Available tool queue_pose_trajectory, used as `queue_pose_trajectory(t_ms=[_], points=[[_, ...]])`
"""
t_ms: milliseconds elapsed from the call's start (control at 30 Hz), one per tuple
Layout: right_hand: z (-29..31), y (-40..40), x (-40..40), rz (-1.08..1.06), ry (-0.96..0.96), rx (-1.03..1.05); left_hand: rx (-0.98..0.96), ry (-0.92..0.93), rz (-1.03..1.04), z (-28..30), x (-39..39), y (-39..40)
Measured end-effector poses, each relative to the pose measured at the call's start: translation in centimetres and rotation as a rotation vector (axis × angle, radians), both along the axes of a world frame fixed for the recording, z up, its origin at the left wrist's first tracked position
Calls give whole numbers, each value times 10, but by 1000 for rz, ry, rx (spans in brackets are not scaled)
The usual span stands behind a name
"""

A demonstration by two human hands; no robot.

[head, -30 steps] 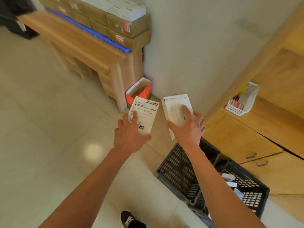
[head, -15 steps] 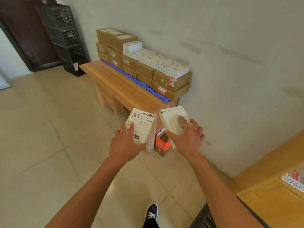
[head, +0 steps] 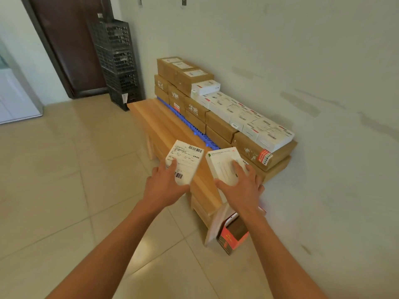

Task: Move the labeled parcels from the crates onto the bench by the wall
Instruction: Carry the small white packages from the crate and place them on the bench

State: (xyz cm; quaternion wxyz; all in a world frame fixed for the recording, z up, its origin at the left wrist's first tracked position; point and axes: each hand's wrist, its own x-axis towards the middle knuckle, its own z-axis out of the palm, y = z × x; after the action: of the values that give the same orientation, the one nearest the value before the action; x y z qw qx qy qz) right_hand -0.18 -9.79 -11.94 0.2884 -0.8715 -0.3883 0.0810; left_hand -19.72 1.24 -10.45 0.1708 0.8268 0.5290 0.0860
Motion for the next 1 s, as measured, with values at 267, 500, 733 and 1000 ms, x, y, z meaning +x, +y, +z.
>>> queue_pose_trajectory(t_ms=[267, 500, 733, 1000], points=[[-3, 168, 31, -40, 24, 50, -11, -76, -49, -1, 38, 169], [13, 284, 58, -149, 39, 81, -38, -39, -123, 9, 73, 319], [11, 355, 112, -242, 61, 111, -40, -25, -309, 12, 160, 413], [-12, 420, 192, -382, 144, 112, 0, 95, -458, -2, 290, 499]])
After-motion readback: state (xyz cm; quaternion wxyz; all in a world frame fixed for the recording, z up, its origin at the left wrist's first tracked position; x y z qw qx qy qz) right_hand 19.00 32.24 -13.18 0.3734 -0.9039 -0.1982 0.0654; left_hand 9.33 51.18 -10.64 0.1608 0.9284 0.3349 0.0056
